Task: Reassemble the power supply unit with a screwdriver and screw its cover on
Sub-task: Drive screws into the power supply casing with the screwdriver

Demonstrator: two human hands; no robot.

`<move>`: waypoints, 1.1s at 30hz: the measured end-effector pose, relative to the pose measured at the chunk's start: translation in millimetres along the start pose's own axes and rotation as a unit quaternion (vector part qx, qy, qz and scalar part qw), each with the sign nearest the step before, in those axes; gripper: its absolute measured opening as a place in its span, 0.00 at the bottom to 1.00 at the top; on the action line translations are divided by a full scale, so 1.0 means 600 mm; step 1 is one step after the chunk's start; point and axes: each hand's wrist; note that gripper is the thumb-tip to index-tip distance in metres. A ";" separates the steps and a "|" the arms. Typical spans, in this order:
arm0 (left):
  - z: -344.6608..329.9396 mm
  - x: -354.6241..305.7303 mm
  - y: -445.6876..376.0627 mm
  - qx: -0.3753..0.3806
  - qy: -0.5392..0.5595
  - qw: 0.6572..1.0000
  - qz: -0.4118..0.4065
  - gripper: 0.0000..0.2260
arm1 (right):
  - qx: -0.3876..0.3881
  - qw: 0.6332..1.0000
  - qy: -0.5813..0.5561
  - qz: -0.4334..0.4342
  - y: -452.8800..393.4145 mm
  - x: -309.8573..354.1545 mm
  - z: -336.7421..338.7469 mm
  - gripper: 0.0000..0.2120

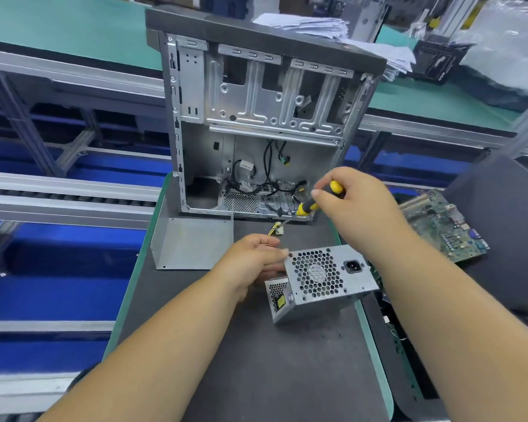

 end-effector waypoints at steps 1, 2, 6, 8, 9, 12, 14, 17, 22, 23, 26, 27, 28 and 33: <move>0.016 -0.001 0.003 -0.017 0.004 1.000 -0.003 0.10 | 0.017 1.000 -0.001 -0.010 -0.002 -0.007 -0.012 0.04; 0.034 -0.002 0.007 -0.051 0.000 0.999 -0.010 0.09 | 0.033 0.999 -0.002 -0.018 -0.004 -0.014 -0.024 0.05; 0.112 -0.006 0.032 -0.194 -0.045 0.980 -0.033 0.05 | 0.084 0.996 0.014 -0.033 -0.017 -0.036 -0.070 0.05; 0.139 -0.002 0.045 -0.233 -0.047 0.971 -0.038 0.05 | 0.113 0.992 0.032 -0.043 -0.022 -0.044 -0.093 0.05; 0.148 0.001 0.051 -0.247 -0.049 0.967 -0.039 0.05 | 0.129 0.990 0.043 -0.048 -0.024 -0.047 -0.104 0.05; 0.163 0.015 0.058 -0.271 -0.053 0.961 -0.029 0.06 | 0.169 0.982 0.064 -0.061 -0.026 -0.055 -0.133 0.06; 0.166 0.026 0.060 -0.272 -0.054 0.961 -0.021 0.06 | 0.183 0.979 0.070 -0.063 -0.028 -0.059 -0.149 0.07; 0.167 0.038 0.062 -0.268 -0.054 0.962 -0.011 0.06 | 0.194 0.975 0.089 -0.057 -0.029 -0.061 -0.166 0.06; 0.167 0.047 0.068 -0.270 -0.052 0.961 -0.001 0.06 | 0.210 0.969 0.116 -0.058 -0.031 -0.063 -0.176 0.04; 0.166 0.047 0.068 -0.270 -0.051 0.962 -0.001 0.06 | 0.212 0.968 0.120 -0.059 -0.031 -0.064 -0.175 0.04; 0.161 0.045 0.066 -0.266 -0.053 0.962 0.002 0.07 | 0.206 0.969 0.123 -0.064 -0.031 -0.065 -0.170 0.05; 0.160 0.045 0.065 -0.264 -0.055 0.963 0.003 0.07 | 0.199 0.970 0.123 -0.066 -0.032 -0.065 -0.168 0.05; 0.158 0.044 0.064 -0.262 -0.056 0.963 0.002 0.07 | 0.191 0.971 0.124 -0.068 -0.033 -0.065 -0.166 0.05; 0.148 0.042 0.058 -0.249 -0.066 0.966 -0.002 0.06 | 0.199 0.969 0.127 -0.072 -0.034 -0.064 -0.159 0.05</move>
Point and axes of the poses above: each hand's wrist, its own y-axis away from the middle knuckle, its own z-axis out of the back of the hand, x = y × z, and after that the axes turned 15 degrees about -y, right-handed
